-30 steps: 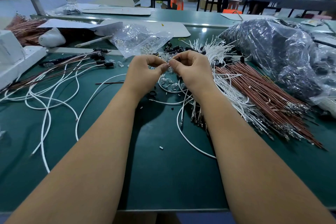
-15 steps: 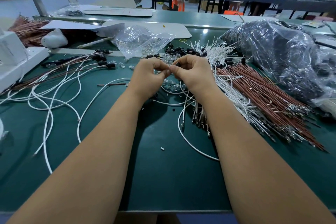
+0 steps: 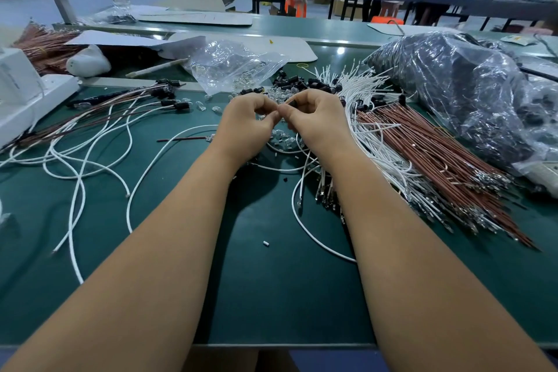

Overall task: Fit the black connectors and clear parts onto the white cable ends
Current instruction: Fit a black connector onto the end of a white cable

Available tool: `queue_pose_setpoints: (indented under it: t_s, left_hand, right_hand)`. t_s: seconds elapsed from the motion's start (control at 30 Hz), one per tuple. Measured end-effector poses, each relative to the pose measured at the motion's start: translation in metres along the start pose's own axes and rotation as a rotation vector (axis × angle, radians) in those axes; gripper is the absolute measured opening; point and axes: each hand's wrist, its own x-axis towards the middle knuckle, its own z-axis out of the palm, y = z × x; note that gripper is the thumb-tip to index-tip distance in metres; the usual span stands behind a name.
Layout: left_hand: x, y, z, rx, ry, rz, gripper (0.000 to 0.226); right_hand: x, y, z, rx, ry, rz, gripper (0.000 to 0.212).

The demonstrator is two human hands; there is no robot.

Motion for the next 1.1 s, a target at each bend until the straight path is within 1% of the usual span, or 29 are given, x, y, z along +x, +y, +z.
queue_pose_setpoints:
  t_s: [0.1, 0.2, 0.43, 0.6, 0.77, 0.83, 0.97, 1.1]
  left_hand:
    - [0.0000, 0.0025, -0.0002, -0.025, -0.009, -0.030, 0.010]
    - [-0.0002, 0.0016, -0.0028, -0.064, -0.007, -0.048, 0.004]
    - [0.0014, -0.0031, -0.0031, -0.053, -0.024, -0.046, 0.003]
    - [0.0017, -0.0027, -0.0008, -0.049, -0.083, -0.038, 0.007]
    - [0.0015, -0.0010, 0.0006, -0.079, -0.059, -0.021, 0.002]
    - [0.0019, -0.0003, 0.0014, -0.095, -0.043, -0.018, 0.005]
    - [0.0032, -0.0003, 0.0004, -0.180, -0.017, -0.062, 0.018]
    - [0.0040, -0.0010, -0.0021, -0.171, -0.026, -0.041, 0.016]
  right_hand:
    - [0.0001, -0.0003, -0.0002, 0.031, 0.027, 0.024, 0.007]
    - [0.0003, -0.0007, -0.0015, 0.084, 0.042, 0.039, 0.010]
    - [0.0009, -0.0005, -0.0019, 0.173, -0.010, 0.059, 0.011]
    - [0.0002, -0.0004, -0.0004, 0.172, -0.031, 0.031, 0.008]
    - [0.0005, -0.0003, 0.0014, 0.160, 0.004, 0.024, 0.008]
    - [0.0013, -0.0001, 0.0006, 0.153, 0.021, 0.031, 0.008]
    - [0.0016, -0.0004, 0.0007, 0.137, 0.021, 0.046, 0.008]
    - [0.0019, -0.0023, -0.0016, 0.180, 0.067, 0.055, 0.004]
